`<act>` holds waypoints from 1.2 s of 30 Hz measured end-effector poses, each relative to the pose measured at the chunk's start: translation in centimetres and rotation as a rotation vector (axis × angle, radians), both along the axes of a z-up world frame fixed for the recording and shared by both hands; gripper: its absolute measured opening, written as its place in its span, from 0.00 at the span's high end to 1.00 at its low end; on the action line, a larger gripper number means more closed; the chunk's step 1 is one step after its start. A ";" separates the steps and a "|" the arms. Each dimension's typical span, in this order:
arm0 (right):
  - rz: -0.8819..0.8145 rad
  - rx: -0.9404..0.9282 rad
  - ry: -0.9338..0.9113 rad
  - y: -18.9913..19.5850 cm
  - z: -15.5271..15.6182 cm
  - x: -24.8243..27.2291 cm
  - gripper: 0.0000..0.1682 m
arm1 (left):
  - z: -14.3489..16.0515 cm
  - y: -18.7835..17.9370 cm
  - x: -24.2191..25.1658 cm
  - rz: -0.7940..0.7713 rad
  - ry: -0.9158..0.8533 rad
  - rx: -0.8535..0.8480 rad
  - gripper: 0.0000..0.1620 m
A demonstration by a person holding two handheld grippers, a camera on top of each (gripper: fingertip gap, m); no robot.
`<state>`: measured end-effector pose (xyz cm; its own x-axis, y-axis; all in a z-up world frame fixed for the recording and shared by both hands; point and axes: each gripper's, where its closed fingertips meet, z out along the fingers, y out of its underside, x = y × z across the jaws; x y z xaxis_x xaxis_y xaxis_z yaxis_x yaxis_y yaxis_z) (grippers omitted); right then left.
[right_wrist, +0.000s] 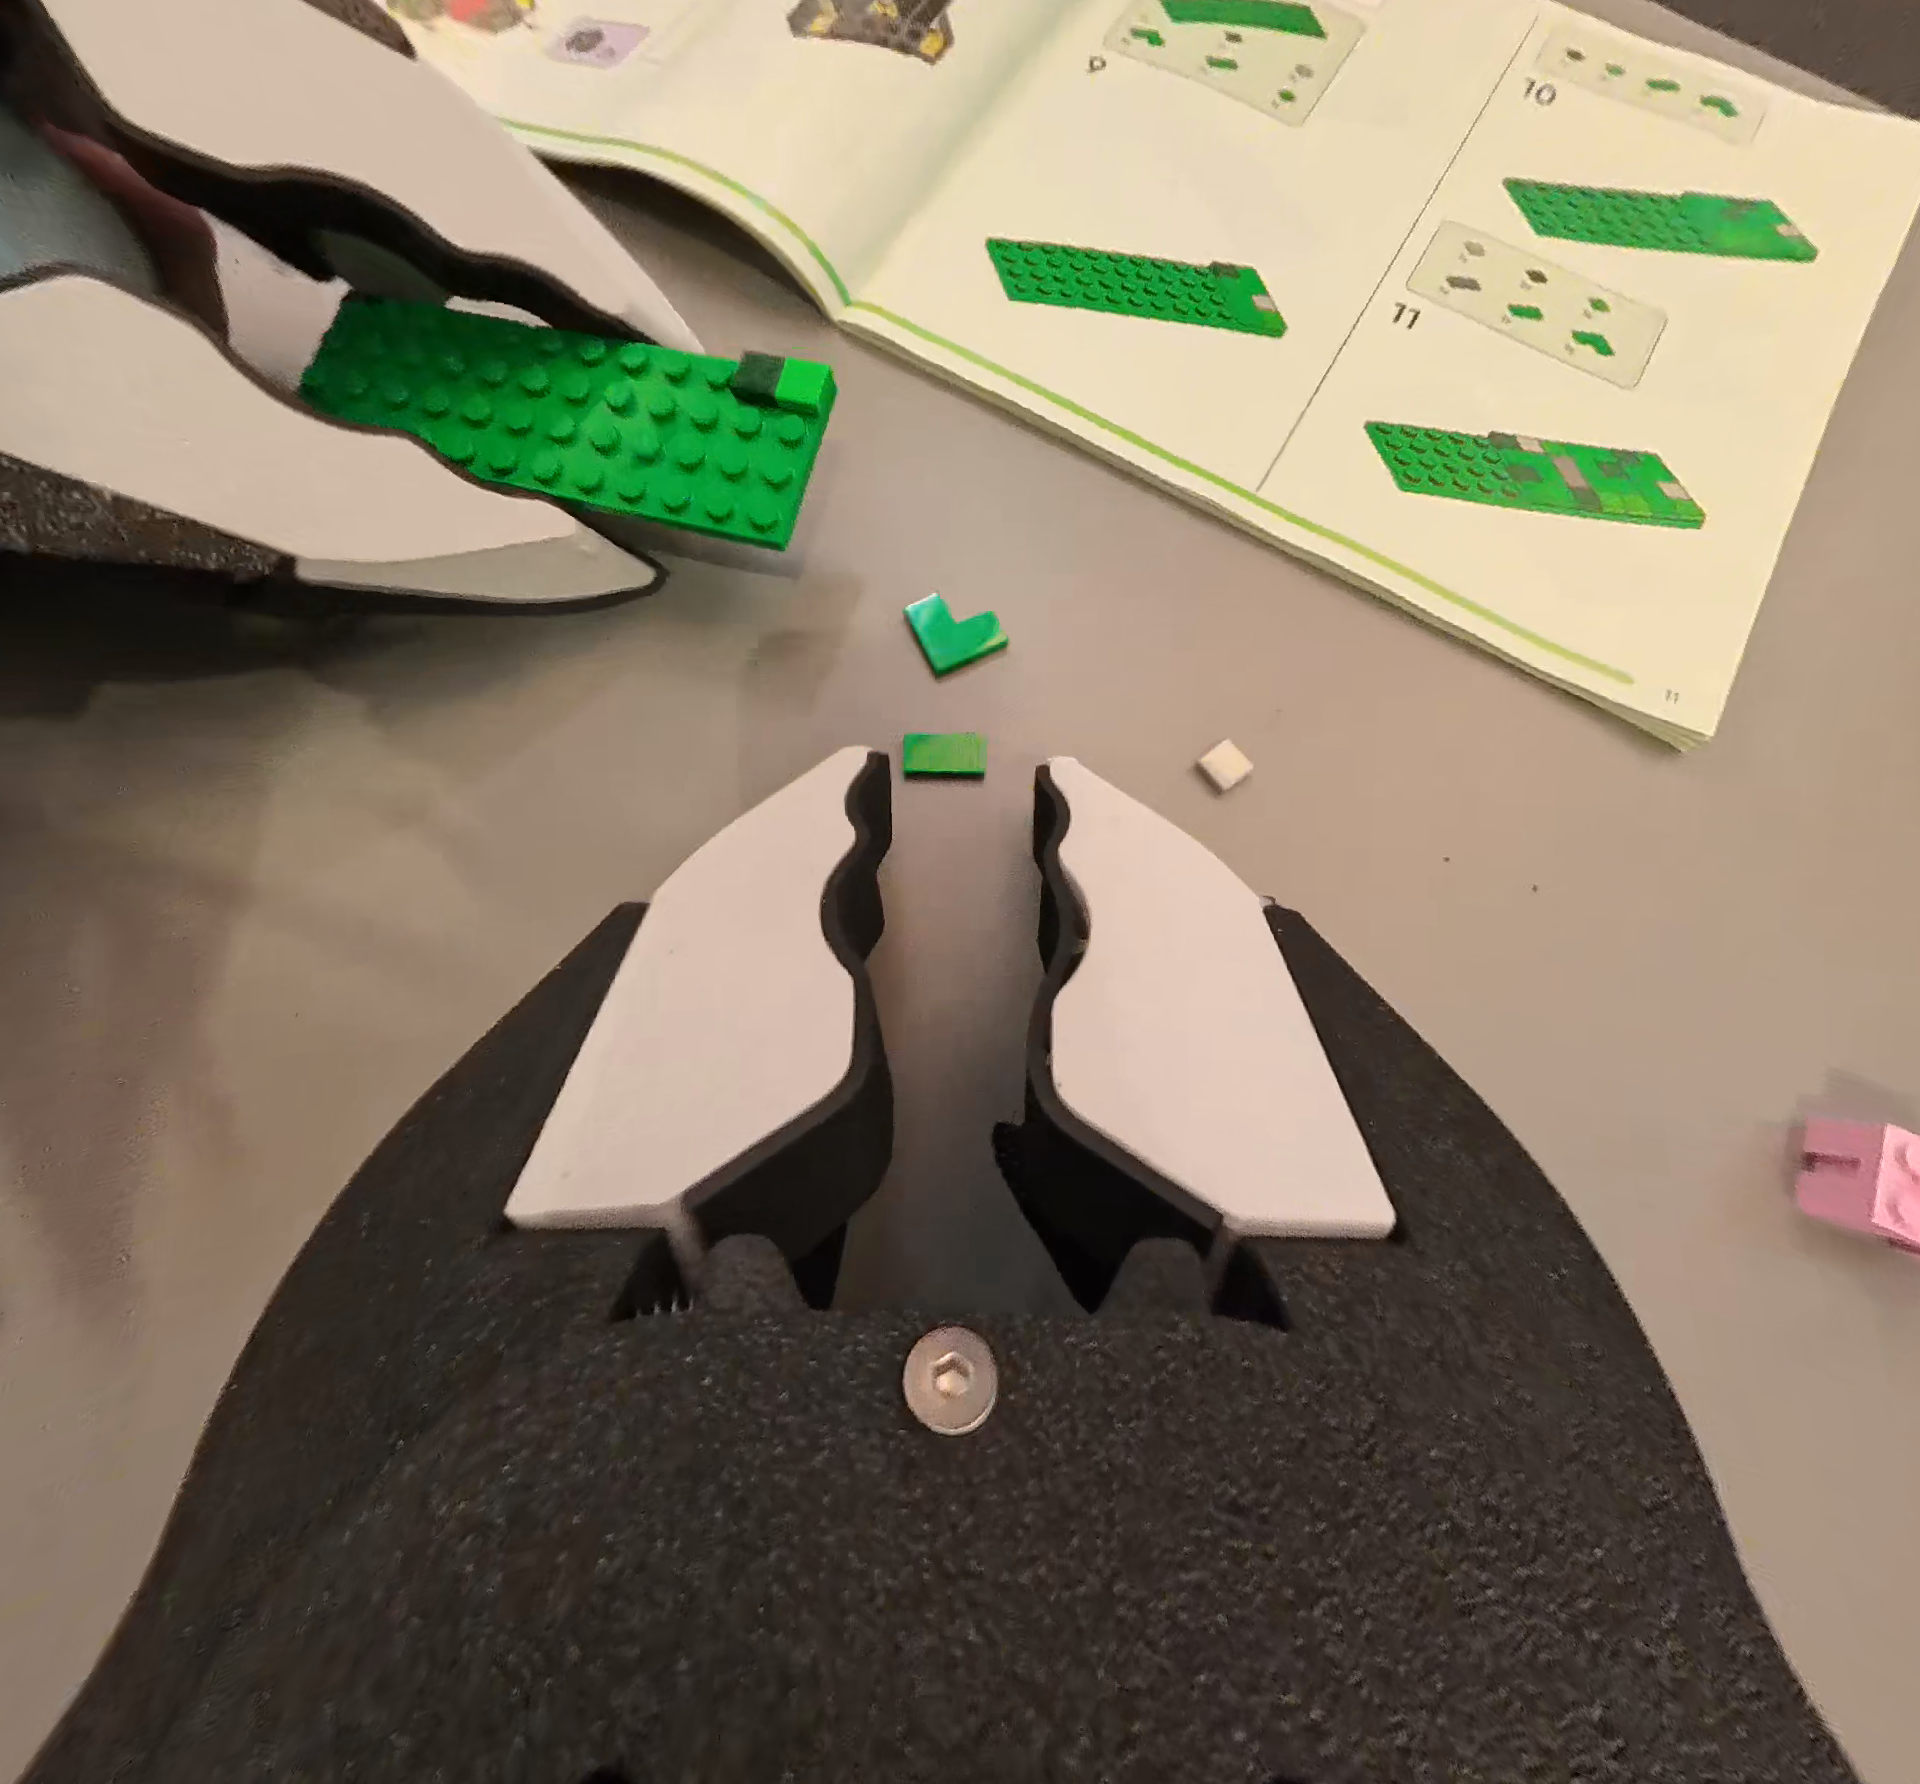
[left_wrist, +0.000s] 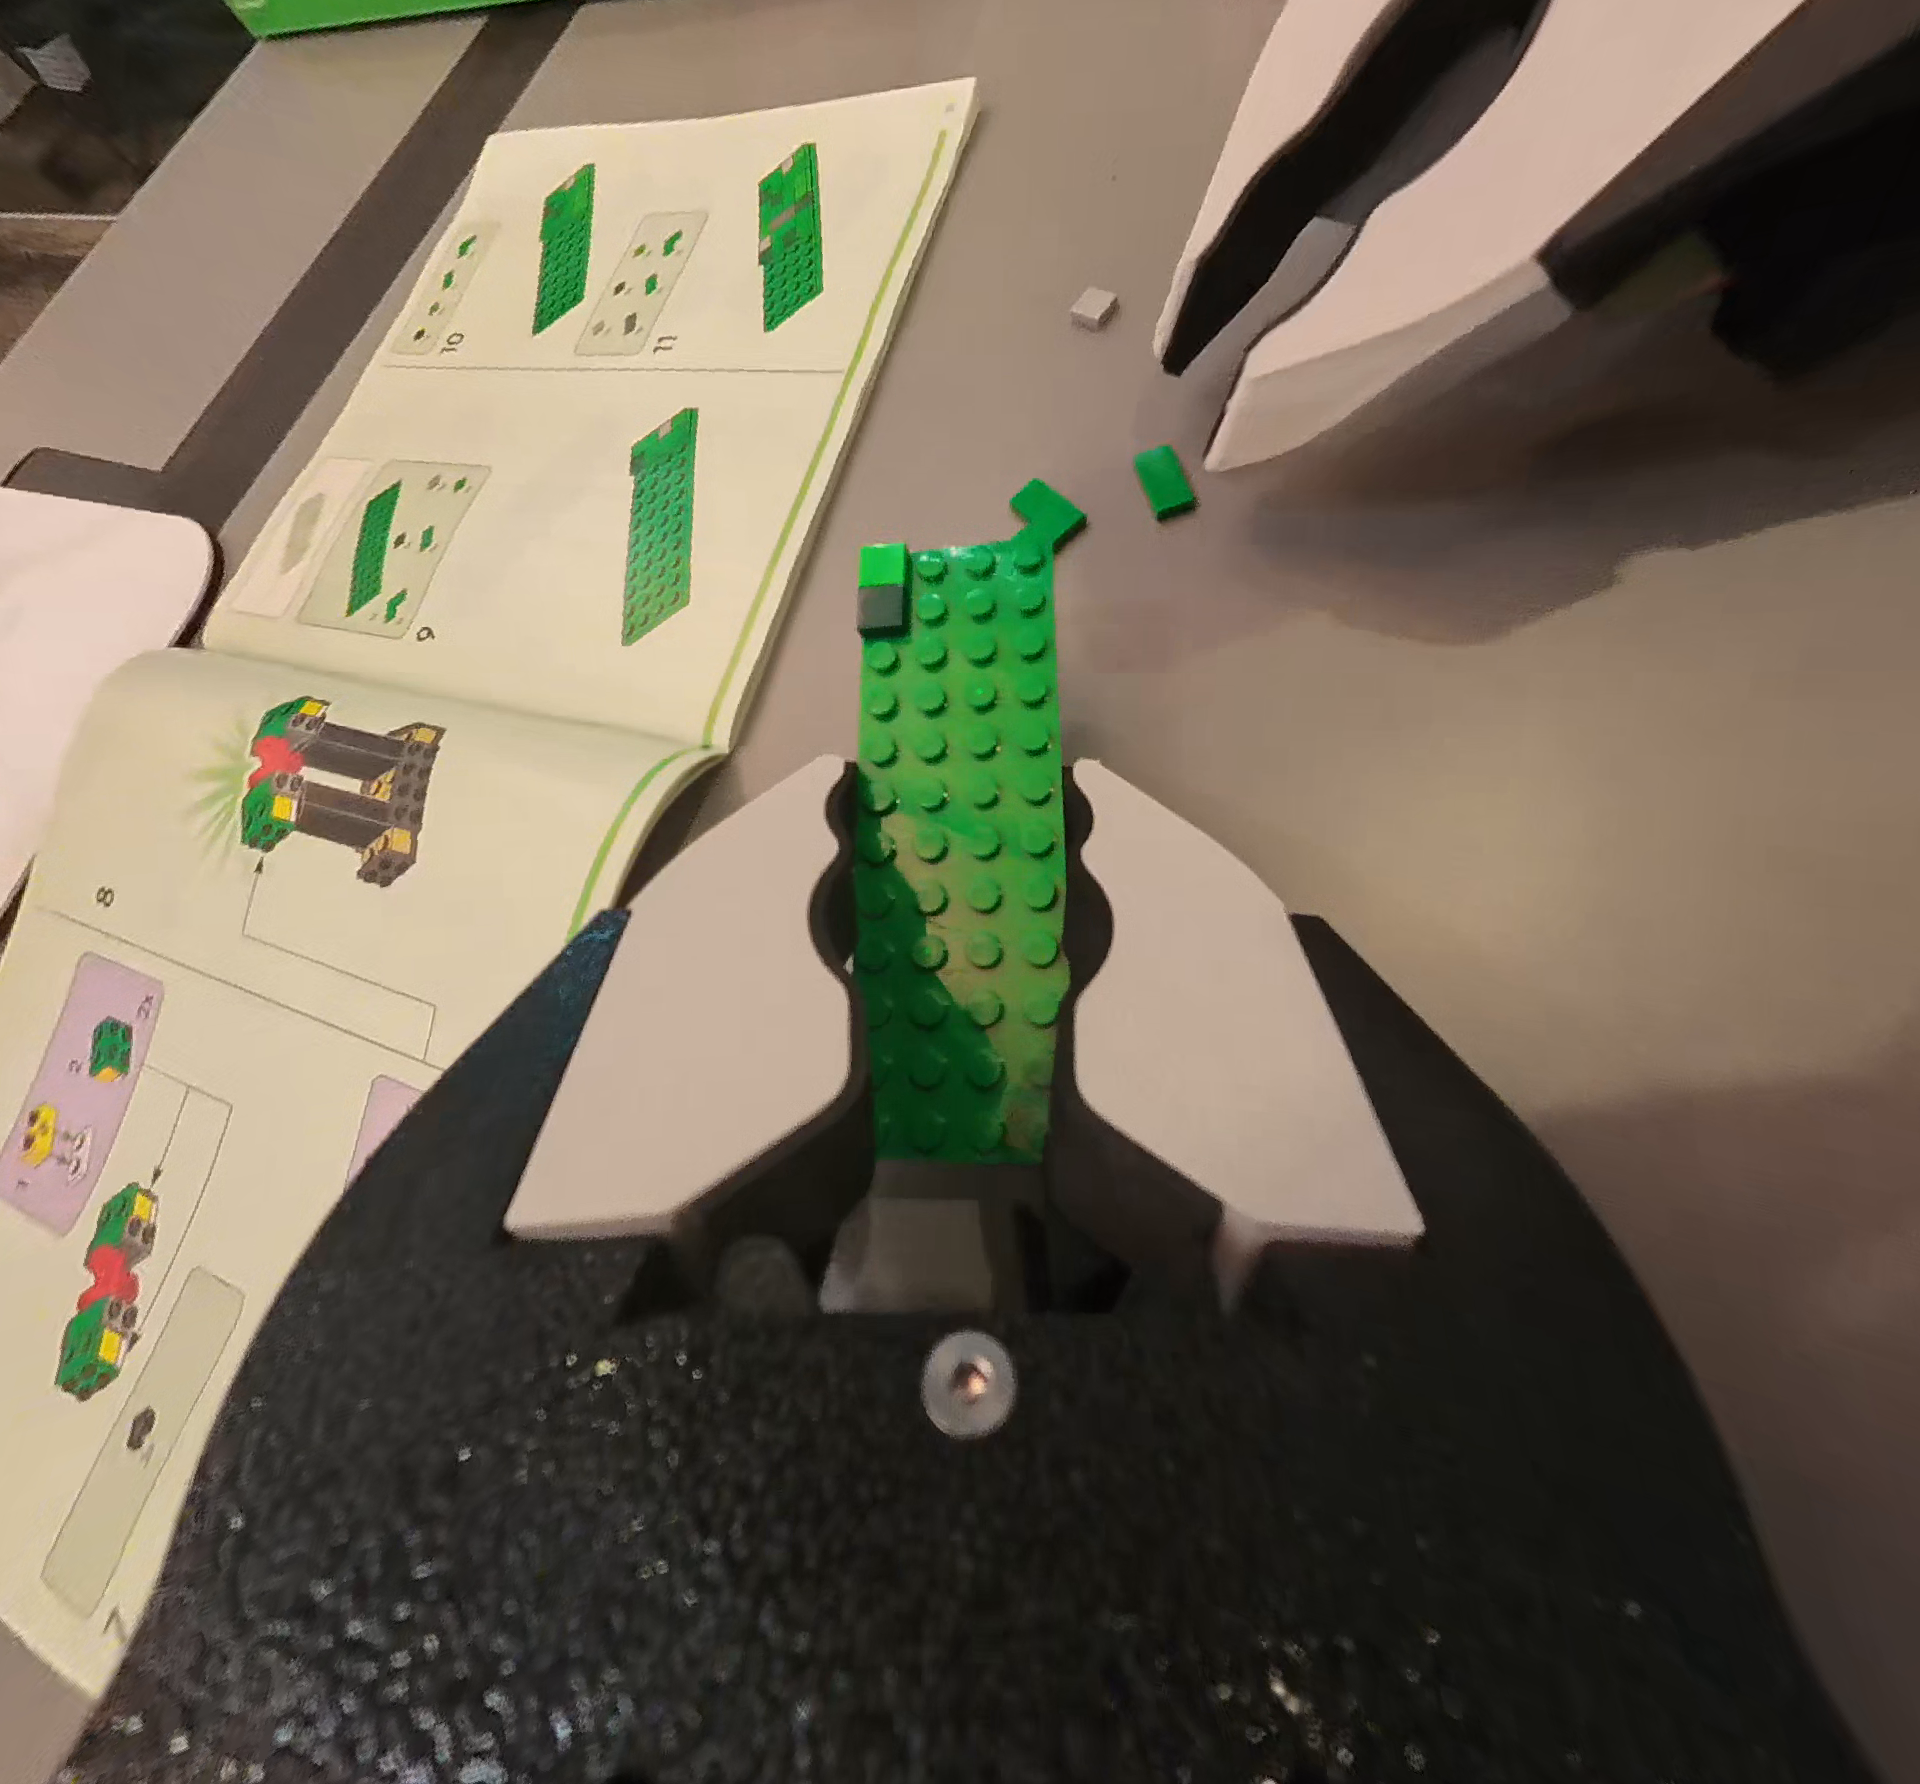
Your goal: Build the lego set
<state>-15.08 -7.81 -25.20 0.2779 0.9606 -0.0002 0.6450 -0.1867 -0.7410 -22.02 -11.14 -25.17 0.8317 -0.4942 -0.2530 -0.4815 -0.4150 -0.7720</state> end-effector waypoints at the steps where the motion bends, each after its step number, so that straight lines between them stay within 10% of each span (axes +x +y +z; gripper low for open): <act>1: -0.005 -0.008 -0.017 -0.1 -0.2 -0.1 0.84 | -0.1 0.0 0.1 -0.003 0.006 -0.001 0.78; 36: 0.043 0.073 -0.114 -1.7 0.9 0.8 0.91 | -0.2 -0.3 0.5 -0.038 -0.006 -0.018 0.78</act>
<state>-14.30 -9.55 -24.29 0.2310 0.9678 0.0997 0.7318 -0.1053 -0.6734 -21.49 -11.40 -25.34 0.8134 -0.5302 -0.2391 -0.4930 -0.4103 -0.7672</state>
